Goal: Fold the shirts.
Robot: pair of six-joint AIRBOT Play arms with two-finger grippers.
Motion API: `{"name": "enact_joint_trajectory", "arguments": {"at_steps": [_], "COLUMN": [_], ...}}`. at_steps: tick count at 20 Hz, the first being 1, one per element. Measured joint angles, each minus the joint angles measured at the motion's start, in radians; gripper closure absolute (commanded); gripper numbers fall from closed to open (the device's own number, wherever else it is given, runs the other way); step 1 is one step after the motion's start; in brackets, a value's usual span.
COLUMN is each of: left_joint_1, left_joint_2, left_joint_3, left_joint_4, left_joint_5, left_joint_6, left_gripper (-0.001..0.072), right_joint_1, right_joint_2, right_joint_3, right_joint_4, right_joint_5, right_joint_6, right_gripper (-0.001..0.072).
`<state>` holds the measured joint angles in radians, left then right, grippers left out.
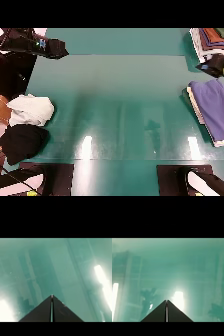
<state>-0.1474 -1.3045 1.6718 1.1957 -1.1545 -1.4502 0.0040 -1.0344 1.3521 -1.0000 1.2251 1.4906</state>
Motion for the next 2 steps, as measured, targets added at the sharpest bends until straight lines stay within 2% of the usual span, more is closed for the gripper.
{"name": "enact_joint_trajectory", "arguments": {"at_steps": [2], "left_joint_1": [0.000], "left_joint_2": [0.000], "left_joint_3": [0.000], "left_joint_4": [0.000], "left_joint_5": [0.005], "left_joint_6": [0.000], "left_gripper": [0.0681], "right_joint_1": [0.063], "right_joint_2": [0.001], "right_joint_3": [0.000], "right_joint_4": [0.001], "right_joint_5": [-0.018], "right_joint_6": [0.000], "right_gripper": [0.0693]}}
